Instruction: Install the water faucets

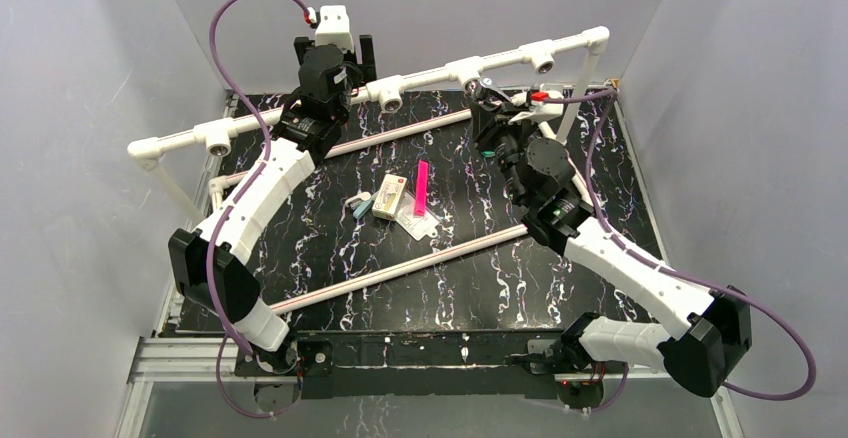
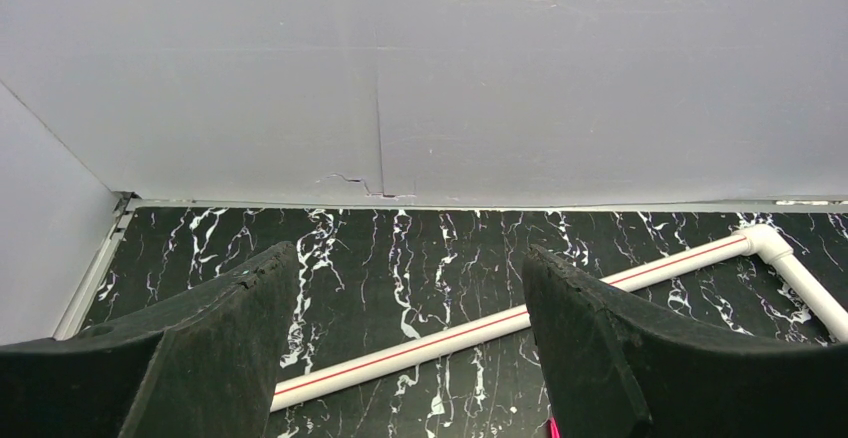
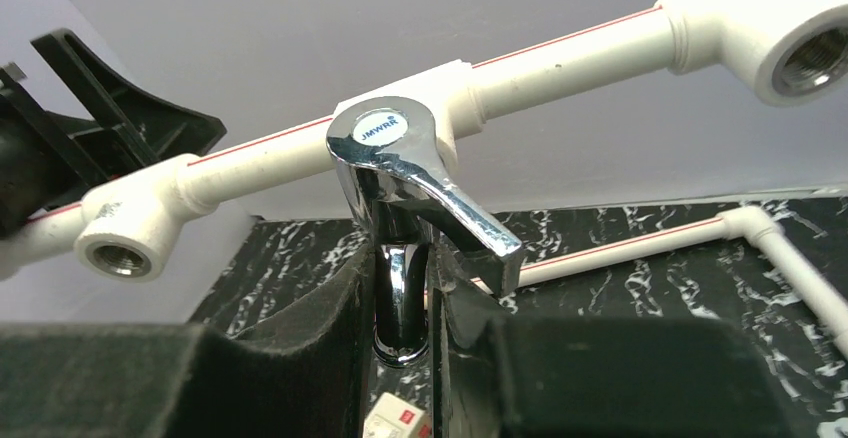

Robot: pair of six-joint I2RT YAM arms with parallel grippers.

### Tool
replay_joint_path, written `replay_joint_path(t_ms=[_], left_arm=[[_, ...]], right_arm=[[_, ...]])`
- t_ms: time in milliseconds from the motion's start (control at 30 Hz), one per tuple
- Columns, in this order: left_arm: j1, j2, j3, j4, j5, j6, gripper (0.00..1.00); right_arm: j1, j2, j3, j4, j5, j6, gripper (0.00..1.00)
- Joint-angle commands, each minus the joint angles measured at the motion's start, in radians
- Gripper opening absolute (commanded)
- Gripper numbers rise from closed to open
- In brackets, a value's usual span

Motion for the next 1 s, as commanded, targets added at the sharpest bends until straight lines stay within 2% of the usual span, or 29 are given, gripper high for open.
replay_joint_path(t_ms=[0,567,967], left_arm=[[-0.023,-0.01,-0.057,-0.172,0.048,-0.001,0.79],[-0.022,-0.013,-0.062,-0.172,0.052,-0.002,0.79],[-0.023,-0.016,-0.061,-0.175,0.054,-0.002,0.79]], right_arm=[[-0.042,-0.009,0.063,0.0,-0.016,0.177,0.01],[-0.099,-0.028,0.091,-0.112,0.023,0.522,0.01],[-0.137,-0.024,0.093,-0.193,0.017,0.823,0.01]])
